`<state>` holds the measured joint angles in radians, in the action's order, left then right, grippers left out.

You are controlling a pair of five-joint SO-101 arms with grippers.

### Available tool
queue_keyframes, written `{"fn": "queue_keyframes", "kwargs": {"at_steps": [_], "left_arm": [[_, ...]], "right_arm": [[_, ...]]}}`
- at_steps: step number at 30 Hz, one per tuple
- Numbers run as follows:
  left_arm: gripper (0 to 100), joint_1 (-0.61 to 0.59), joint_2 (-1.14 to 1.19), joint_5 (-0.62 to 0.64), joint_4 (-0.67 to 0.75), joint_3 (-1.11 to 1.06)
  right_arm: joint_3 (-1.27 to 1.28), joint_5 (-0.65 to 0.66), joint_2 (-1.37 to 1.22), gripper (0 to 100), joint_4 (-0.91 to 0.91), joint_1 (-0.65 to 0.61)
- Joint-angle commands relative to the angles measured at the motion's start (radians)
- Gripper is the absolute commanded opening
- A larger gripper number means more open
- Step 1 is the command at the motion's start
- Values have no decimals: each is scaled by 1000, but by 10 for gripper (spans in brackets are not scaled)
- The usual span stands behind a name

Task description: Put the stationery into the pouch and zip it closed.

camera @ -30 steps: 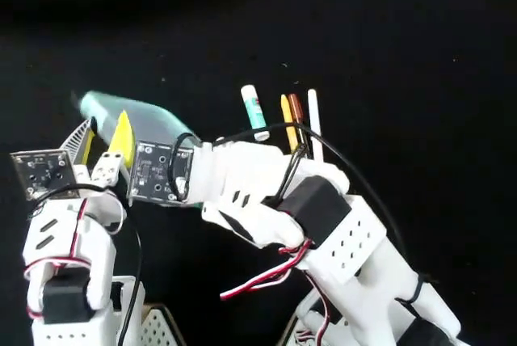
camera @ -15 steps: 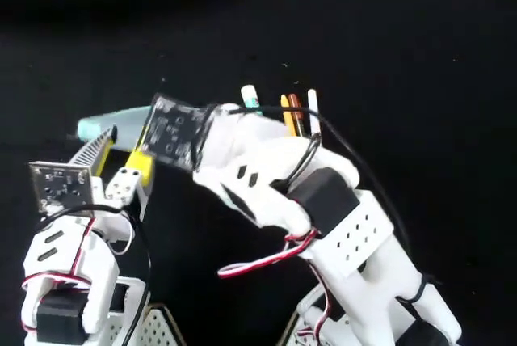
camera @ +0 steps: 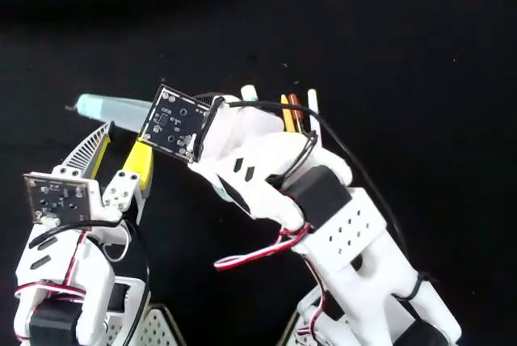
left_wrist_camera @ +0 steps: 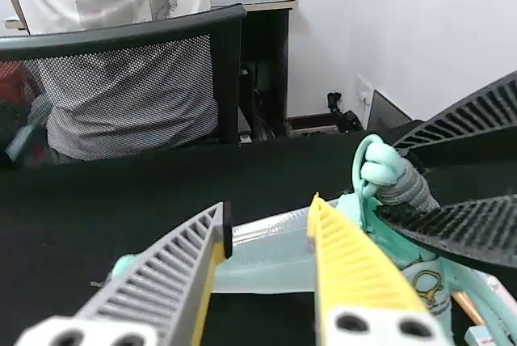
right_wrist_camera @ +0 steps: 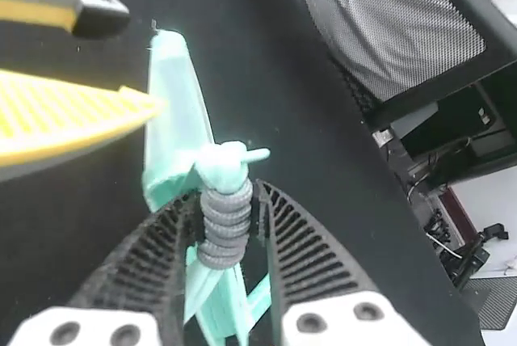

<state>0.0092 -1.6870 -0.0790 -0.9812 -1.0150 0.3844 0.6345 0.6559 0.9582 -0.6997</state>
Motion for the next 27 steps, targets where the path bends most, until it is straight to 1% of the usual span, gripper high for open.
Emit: {"fn": "queue_keyframes", "kwargs": {"at_steps": [1, 4, 9, 11, 13, 16, 18, 21, 22, 24, 27], "left_arm": [[178, 10, 3, -51, -28, 94], [178, 12, 64, -92, -91, 166], [178, 12, 344, -98, -173, 280], [178, 13, 413, -97, -215, 348], [178, 13, 427, -74, -255, 397], [179, 13, 410, 5, -285, 438], [190, 13, 393, 18, -295, 446], [237, 13, 382, 21, -295, 444], [238, 15, 385, 21, -295, 444], [220, 21, 390, 15, -287, 440], [192, 84, 423, -32, -265, 407]], "right_arm": [[4, -6, 5, 12, -26, 9], [5, -8, 10, 12, -21, 11], [5, -11, 12, 12, -21, 11], [5, -11, 12, 12, -20, 11], [5, -9, 12, 12, -20, 11], [5, -6, 10, 12, -20, 11], [5, -6, 8, 12, -20, 11], [5, -6, 8, 12, -20, 11], [5, -6, 8, 12, -20, 11], [5, -6, 8, 12, -20, 11], [5, -6, 10, 12, -20, 11]]}}
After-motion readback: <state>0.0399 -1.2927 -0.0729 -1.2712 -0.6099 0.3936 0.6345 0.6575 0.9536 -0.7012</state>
